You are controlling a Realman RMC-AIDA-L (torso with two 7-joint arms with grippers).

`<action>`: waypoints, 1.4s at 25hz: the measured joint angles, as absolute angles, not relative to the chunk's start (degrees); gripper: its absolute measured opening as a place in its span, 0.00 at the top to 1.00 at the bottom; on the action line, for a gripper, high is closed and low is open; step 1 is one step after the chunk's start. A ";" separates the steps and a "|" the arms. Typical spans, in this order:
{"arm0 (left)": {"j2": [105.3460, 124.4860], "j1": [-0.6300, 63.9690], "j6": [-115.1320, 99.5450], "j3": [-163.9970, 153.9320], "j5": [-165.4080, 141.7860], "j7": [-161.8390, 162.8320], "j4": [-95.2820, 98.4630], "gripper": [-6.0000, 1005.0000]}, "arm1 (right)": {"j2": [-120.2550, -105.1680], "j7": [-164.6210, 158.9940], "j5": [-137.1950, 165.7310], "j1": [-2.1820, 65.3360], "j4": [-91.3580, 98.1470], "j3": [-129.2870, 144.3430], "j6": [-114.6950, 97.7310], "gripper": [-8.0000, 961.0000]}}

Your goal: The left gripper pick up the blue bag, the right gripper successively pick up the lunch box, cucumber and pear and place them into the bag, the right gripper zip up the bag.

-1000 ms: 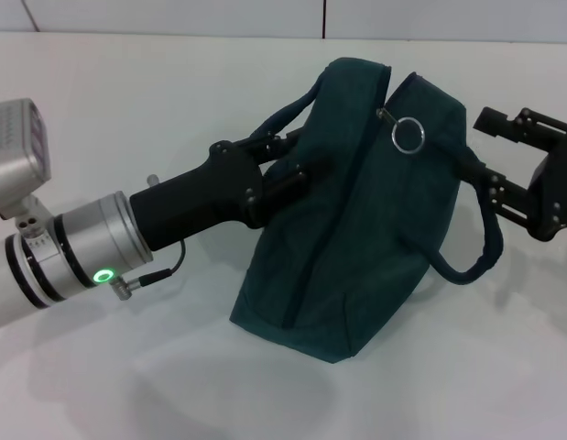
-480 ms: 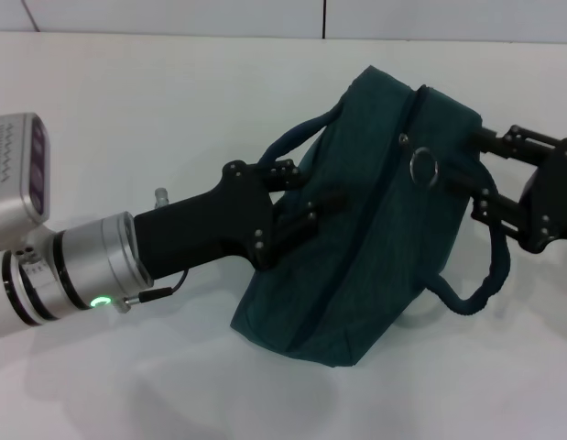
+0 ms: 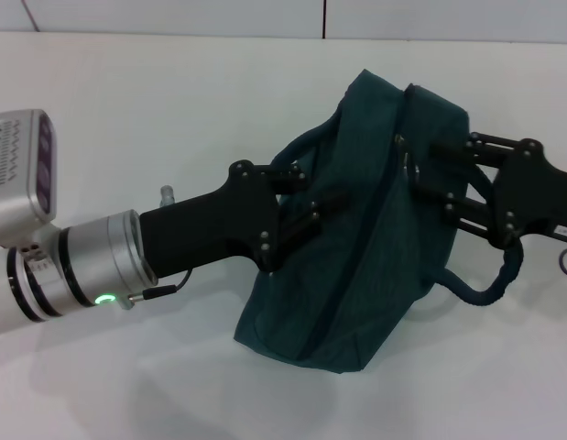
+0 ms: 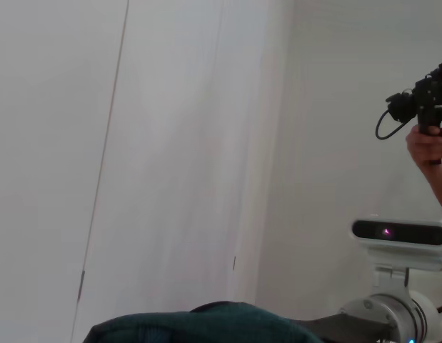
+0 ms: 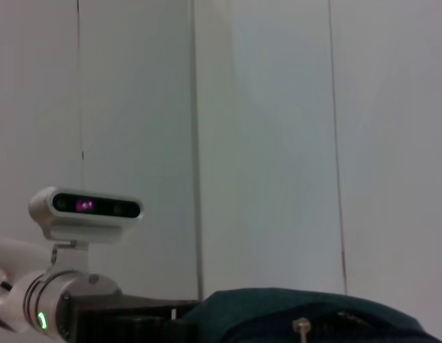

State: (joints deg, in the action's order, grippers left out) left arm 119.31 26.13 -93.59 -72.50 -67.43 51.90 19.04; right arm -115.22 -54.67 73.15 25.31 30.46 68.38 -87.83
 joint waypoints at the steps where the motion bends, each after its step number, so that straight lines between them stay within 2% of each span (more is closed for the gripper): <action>1: 119.34 26.18 -93.50 -72.51 -67.43 51.82 19.05 0.77 | -115.22 -54.99 73.59 25.71 30.47 68.40 -87.63 0.48; 16: 119.44 26.89 -92.44 -72.19 -67.44 50.48 18.73 0.90 | -115.31 -57.20 77.06 28.42 31.88 69.77 -87.71 0.48; 25: 119.50 27.14 -91.78 -72.14 -67.33 49.73 18.92 0.90 | -115.60 -57.29 75.78 28.78 32.98 69.77 -84.49 0.48; 35: 119.62 27.90 -91.54 -72.19 -67.33 49.24 18.46 0.91 | -115.24 -58.01 77.09 29.70 33.35 73.46 -84.96 0.48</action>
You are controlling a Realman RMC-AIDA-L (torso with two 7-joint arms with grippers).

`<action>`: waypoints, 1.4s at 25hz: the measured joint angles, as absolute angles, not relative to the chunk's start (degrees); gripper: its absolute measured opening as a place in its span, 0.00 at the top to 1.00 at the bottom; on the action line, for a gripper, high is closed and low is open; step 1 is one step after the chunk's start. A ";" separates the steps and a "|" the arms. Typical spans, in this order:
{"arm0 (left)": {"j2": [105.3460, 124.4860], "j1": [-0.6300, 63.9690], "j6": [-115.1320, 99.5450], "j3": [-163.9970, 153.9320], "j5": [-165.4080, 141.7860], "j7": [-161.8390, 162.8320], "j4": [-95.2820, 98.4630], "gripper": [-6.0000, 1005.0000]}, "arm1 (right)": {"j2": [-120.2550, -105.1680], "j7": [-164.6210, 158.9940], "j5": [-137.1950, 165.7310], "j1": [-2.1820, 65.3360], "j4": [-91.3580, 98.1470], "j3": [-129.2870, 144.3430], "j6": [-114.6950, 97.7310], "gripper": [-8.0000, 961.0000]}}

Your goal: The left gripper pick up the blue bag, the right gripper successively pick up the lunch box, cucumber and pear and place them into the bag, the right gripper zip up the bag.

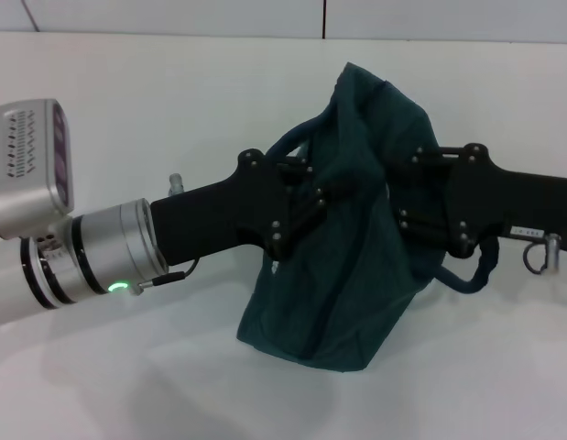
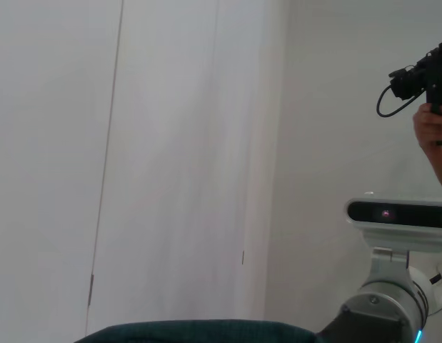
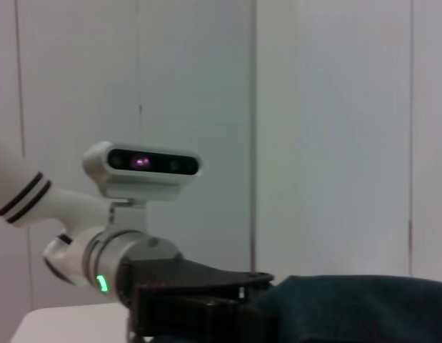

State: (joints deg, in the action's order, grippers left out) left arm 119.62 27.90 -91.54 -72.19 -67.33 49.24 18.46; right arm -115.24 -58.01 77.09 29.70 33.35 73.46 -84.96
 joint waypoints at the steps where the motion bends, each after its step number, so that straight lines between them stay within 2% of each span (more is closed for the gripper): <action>1: 119.62 27.91 -91.46 -72.19 -67.32 49.22 18.46 0.91 | -115.20 -58.01 77.23 29.61 33.36 73.45 -85.26 0.48; 14: 119.70 27.94 -91.21 -72.42 -67.23 49.22 18.46 0.91 | -114.07 -58.09 79.75 28.81 33.41 72.74 -91.65 0.50; 22: 119.70 27.83 -91.22 -72.50 -67.33 49.22 18.46 0.91 | -115.18 -58.09 79.40 26.59 33.96 65.09 -91.70 0.52; 35: 119.61 27.97 -91.60 -72.61 -68.28 48.98 18.46 0.92 | -114.98 -64.55 81.95 24.85 42.37 64.97 -90.27 0.54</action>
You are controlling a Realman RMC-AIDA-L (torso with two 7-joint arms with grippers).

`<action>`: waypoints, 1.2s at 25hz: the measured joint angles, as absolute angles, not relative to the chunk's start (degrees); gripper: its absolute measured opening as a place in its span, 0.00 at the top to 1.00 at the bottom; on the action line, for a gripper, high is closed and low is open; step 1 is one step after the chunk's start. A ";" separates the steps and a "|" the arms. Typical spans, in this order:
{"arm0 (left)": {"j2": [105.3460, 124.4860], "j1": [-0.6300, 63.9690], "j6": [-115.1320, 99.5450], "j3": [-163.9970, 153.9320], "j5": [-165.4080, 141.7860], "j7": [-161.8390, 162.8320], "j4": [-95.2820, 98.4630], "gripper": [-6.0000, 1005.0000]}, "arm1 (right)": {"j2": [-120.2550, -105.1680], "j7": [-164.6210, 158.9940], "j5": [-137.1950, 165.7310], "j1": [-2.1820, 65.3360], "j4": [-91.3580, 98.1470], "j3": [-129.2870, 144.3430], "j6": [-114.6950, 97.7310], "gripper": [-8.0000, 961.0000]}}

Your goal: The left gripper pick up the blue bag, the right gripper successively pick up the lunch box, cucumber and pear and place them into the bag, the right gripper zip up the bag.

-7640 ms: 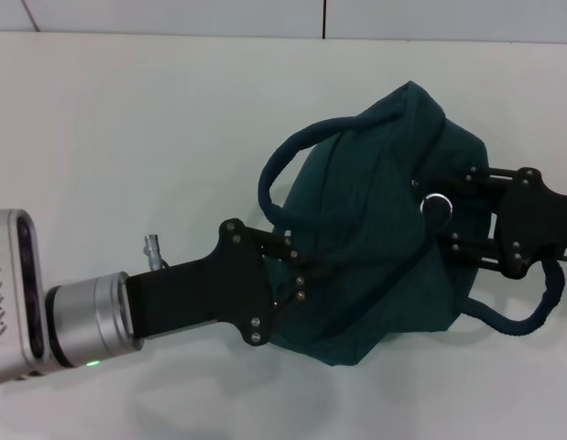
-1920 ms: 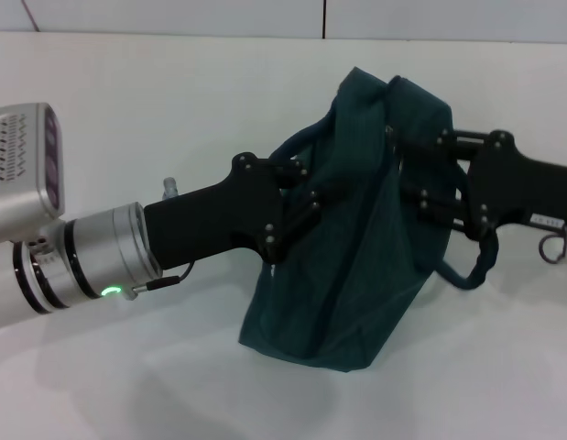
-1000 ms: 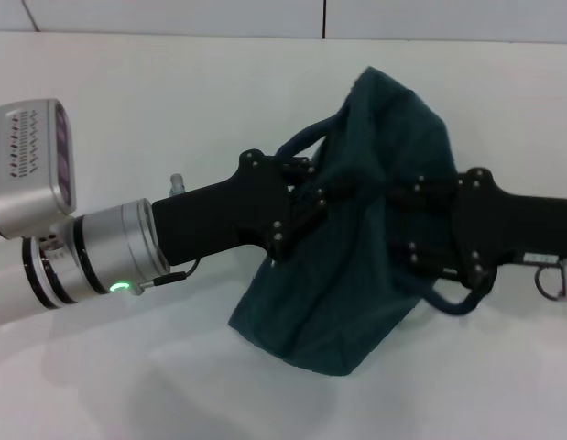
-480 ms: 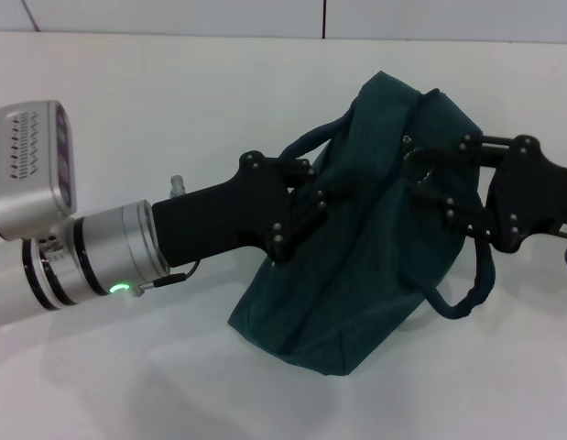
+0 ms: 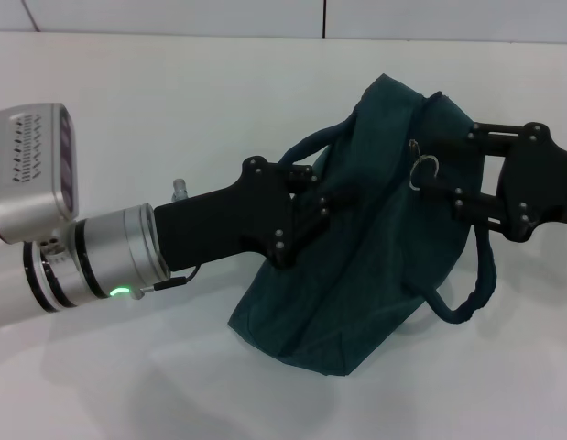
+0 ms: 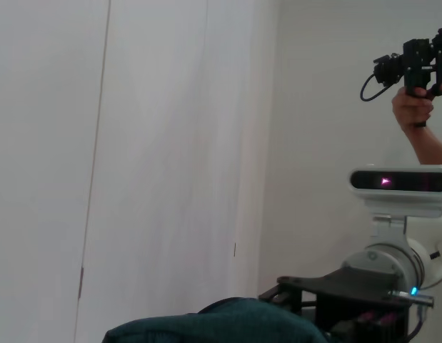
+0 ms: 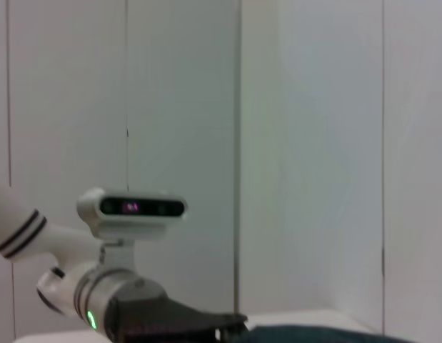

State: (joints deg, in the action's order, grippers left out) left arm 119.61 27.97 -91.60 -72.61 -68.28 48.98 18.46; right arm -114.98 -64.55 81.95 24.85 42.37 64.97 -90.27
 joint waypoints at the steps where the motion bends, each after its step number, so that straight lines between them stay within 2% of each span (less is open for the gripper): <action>1: 119.61 27.97 -91.61 -72.61 -68.28 48.97 18.46 0.92 | -114.99 -65.10 82.47 24.88 42.87 64.93 -89.94 0.54; 30: 119.62 28.39 -91.67 -72.60 -68.77 48.96 18.45 0.92 | -115.10 -75.84 94.84 28.19 49.47 64.97 -92.27 0.59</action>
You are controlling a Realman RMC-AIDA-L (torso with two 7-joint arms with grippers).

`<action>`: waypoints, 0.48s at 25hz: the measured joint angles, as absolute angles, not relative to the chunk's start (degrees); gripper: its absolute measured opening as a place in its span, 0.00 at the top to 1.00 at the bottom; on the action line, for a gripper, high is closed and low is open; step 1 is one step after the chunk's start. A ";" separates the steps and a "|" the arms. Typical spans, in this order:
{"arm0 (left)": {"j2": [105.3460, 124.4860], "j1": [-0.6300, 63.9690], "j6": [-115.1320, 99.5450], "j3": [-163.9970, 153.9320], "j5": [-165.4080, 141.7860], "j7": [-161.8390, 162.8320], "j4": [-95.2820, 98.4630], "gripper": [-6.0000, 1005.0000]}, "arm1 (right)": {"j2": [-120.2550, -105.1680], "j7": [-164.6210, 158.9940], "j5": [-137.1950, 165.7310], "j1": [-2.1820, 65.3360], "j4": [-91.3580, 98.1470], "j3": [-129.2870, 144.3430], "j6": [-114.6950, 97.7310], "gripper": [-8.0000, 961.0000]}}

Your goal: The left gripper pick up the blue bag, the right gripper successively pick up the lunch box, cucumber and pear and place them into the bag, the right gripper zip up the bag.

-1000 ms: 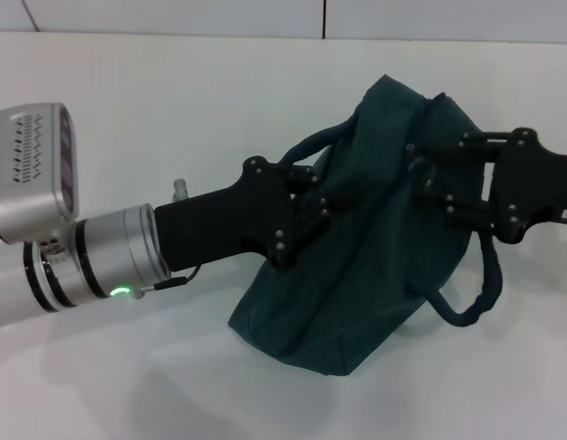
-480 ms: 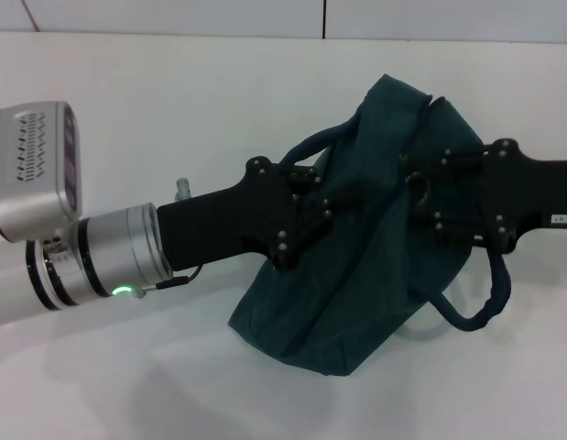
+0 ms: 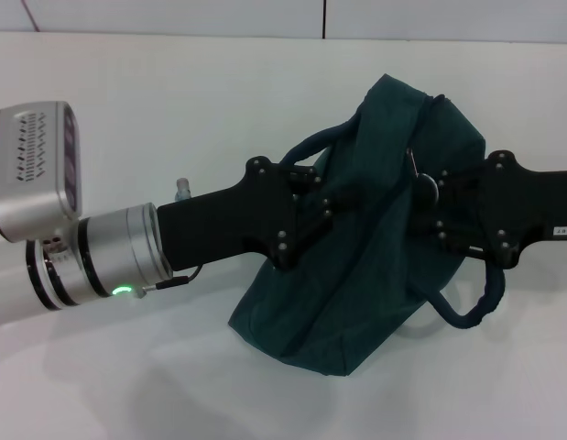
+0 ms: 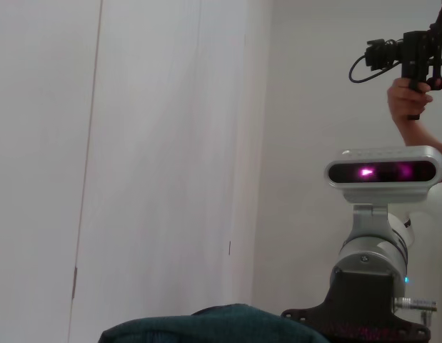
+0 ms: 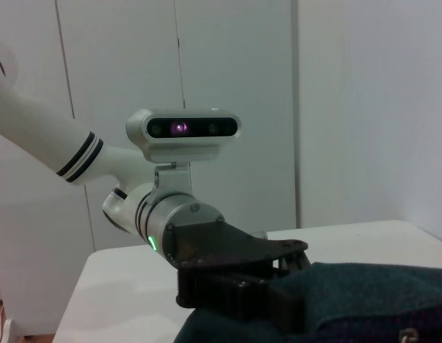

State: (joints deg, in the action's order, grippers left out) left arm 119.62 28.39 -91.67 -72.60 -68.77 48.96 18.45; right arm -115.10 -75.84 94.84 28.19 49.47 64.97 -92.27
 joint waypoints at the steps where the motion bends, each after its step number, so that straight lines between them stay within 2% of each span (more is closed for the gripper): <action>1: 119.62 28.39 -91.67 -72.60 -68.77 48.95 18.46 0.92 | -115.07 -75.84 94.82 28.19 49.48 64.95 -92.30 0.59; 7: 119.62 28.33 -91.67 -72.60 -68.74 48.79 18.46 0.92 | -115.21 -75.63 94.41 27.77 49.49 64.90 -91.27 0.60; 12: 119.62 28.11 -91.67 -72.74 -68.69 48.25 18.46 0.92 | -115.30 -75.20 93.63 27.66 49.15 64.67 -89.09 0.75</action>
State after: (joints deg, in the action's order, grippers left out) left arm 119.62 28.11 -91.67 -72.74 -68.69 48.25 18.46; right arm -115.30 -75.20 93.63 27.66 49.15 64.67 -89.09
